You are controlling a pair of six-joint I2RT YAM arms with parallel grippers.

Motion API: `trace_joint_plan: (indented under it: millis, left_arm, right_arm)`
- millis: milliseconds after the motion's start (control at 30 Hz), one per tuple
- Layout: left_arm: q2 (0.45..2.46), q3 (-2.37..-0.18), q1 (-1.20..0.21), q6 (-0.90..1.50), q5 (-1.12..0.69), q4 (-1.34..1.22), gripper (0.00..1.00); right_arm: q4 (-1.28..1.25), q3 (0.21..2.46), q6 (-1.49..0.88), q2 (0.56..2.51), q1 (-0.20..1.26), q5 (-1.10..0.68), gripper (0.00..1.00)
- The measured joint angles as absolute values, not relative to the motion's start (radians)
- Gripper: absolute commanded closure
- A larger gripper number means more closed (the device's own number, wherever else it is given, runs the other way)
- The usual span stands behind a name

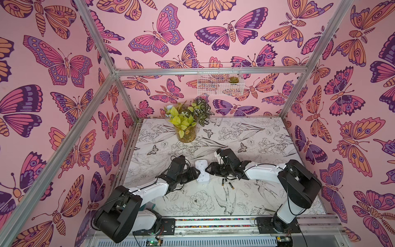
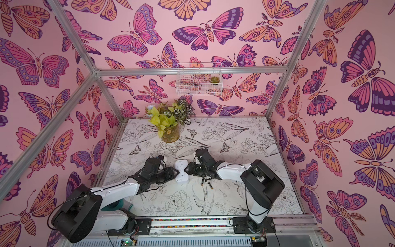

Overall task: Insert the battery into the alarm
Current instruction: Remove the cover from the alarm.

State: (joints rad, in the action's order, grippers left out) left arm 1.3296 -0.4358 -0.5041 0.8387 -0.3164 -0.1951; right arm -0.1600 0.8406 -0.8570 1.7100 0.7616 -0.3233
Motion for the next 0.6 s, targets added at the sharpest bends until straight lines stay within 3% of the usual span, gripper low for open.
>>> trace_joint_plan:
  millis: [600]
  left_arm:
    - [1.375,-0.437,-0.504,0.840,-0.344,-0.240,0.47]
  right_arm:
    - [-0.206,0.874,-0.888,1.774,0.762,-0.323,0.56]
